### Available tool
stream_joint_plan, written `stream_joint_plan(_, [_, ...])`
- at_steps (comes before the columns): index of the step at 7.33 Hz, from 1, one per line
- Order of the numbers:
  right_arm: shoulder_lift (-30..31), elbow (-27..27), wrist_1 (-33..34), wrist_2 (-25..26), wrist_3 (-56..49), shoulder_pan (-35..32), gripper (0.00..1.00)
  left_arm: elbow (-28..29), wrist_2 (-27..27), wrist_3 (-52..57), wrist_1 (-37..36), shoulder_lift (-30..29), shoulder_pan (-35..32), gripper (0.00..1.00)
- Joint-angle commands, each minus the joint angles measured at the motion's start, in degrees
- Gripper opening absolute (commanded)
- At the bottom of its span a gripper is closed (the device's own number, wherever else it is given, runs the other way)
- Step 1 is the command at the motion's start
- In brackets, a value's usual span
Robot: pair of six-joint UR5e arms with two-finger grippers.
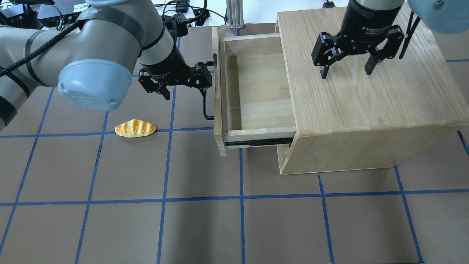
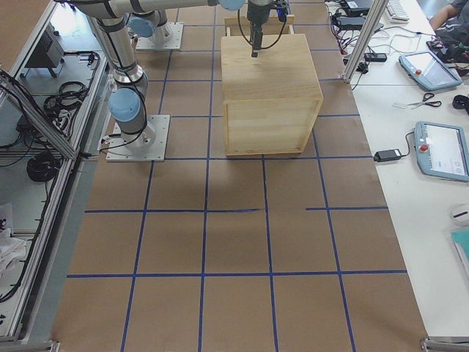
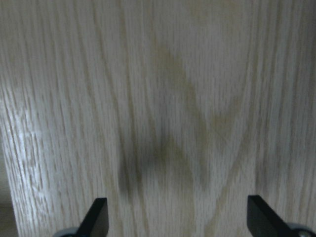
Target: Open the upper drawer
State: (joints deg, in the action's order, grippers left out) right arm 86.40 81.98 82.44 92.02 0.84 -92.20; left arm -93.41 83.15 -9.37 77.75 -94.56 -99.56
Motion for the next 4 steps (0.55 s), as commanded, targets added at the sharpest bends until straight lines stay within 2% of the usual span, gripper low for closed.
stream_joint_plan(1, [0.0,-0.1,0.0,0.0,0.0,0.0,1.00,2.3,-1.7,0.6,6.9,3.0,3.2,1.00])
stream_joint_plan(2, [0.0,0.0,0.0,0.0,0.0,0.0,1.00,2.6,-0.6,1.3,9.1,4.7,3.9,1.00])
stream_joint_plan(3, [0.0,0.0,0.0,0.0,0.0,0.0,1.00,3.1,5.3,4.7,9.9,6.1,5.1,1.00])
stream_joint_plan(4, [0.0,-0.1,0.0,0.0,-0.1,0.0,1.00,3.8,7.1,7.0,10.8,7.3,8.4,1.00])
